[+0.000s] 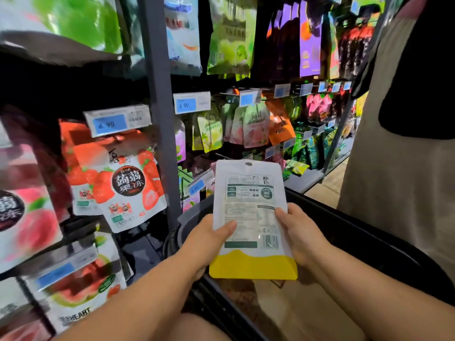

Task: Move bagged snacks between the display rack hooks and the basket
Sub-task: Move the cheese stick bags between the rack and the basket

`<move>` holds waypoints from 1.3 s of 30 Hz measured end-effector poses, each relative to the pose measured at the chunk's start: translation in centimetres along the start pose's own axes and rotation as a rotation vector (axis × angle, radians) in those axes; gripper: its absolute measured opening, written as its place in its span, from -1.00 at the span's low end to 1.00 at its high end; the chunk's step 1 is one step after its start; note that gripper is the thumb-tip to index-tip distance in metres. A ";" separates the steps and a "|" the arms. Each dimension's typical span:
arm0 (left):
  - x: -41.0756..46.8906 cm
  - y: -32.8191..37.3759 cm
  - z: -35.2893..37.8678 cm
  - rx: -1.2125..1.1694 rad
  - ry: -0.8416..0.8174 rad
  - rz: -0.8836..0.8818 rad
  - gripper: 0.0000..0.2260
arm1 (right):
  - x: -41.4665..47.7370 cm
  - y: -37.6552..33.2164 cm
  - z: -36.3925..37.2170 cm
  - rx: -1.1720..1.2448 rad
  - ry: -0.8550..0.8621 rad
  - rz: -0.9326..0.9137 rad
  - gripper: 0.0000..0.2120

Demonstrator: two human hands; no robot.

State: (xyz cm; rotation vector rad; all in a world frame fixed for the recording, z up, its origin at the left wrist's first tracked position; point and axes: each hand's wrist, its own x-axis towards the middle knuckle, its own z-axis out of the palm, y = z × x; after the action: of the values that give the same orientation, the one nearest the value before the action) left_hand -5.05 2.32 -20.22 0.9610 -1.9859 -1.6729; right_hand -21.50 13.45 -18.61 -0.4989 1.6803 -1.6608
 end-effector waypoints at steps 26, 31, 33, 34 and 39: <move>-15.6 2.7 -16.2 -0.684 0.597 0.419 -0.73 | -11.9 -5.4 23.6 -0.589 -0.216 -0.921 -0.40; -20.0 2.3 -18.8 -0.769 0.733 0.459 -0.68 | -15.2 -4.8 28.6 -0.607 -0.353 -0.959 -0.32; -21.6 2.2 -19.4 -0.800 0.773 0.489 -0.71 | -16.6 -4.5 30.5 -0.575 -0.422 -0.968 -0.28; -22.4 2.3 -19.6 -0.809 0.787 0.502 -0.71 | -17.3 -4.4 31.3 -0.554 -0.447 -0.966 -0.27; -25.6 2.9 -20.8 -0.796 0.843 0.556 -0.71 | -20.3 -4.5 33.8 -0.515 -0.484 -0.995 -0.17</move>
State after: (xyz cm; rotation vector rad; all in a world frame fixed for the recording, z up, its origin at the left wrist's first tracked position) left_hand 25.95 5.64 -9.08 0.5661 -0.7981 -1.2324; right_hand 15.23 3.76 -7.17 -2.0616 1.5368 -1.4610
